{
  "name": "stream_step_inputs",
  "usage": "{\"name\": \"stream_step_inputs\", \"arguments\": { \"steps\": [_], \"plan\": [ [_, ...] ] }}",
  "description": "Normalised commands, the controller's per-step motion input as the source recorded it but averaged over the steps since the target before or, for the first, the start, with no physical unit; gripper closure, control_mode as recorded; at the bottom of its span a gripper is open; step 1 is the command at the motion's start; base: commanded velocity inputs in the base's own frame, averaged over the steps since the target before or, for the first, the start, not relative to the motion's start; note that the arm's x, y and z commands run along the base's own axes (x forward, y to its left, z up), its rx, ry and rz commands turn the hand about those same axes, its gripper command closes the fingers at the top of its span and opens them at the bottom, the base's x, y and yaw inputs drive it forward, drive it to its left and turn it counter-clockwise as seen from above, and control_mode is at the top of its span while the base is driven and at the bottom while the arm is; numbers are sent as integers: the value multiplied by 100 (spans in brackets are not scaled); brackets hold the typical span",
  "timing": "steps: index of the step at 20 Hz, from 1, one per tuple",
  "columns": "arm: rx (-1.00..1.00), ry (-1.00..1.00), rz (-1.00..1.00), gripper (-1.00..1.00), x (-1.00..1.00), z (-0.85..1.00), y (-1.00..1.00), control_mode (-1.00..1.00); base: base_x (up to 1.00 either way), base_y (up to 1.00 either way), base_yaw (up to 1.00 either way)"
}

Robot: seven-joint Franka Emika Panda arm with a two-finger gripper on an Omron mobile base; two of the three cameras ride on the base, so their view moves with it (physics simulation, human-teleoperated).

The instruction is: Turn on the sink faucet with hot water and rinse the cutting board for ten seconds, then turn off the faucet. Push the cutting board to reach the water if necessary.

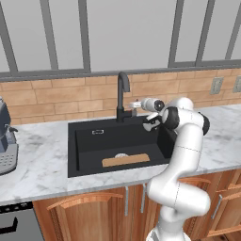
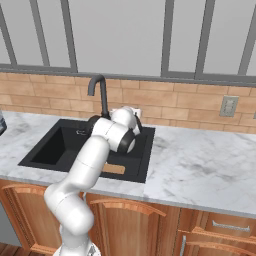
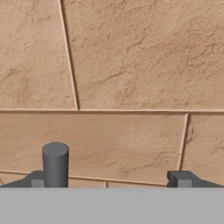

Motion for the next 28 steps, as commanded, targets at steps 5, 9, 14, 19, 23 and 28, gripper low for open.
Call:
{"name": "stream_step_inputs", "arguments": {
  "steps": [5, 9, 14, 19, 23, 28],
  "plan": [
    [0, 0, 0, -100, 0, 0, -46, -100, 0, 0, 0],
    [0, 0, 0, -100, 0, 0, -42, -100, 0, 0, 0],
    [0, 0, 0, -100, -2, 0, -46, -100, 0, 0, 0],
    [0, 0, 0, -100, -10, 0, -46, -100, 0, 0, 0],
    [0, 0, 0, -100, -18, 0, -44, -100, 0, 0, 0],
    [0, 0, 0, -100, -29, 0, -39, -100, 0, 0, 0]
  ]
}}
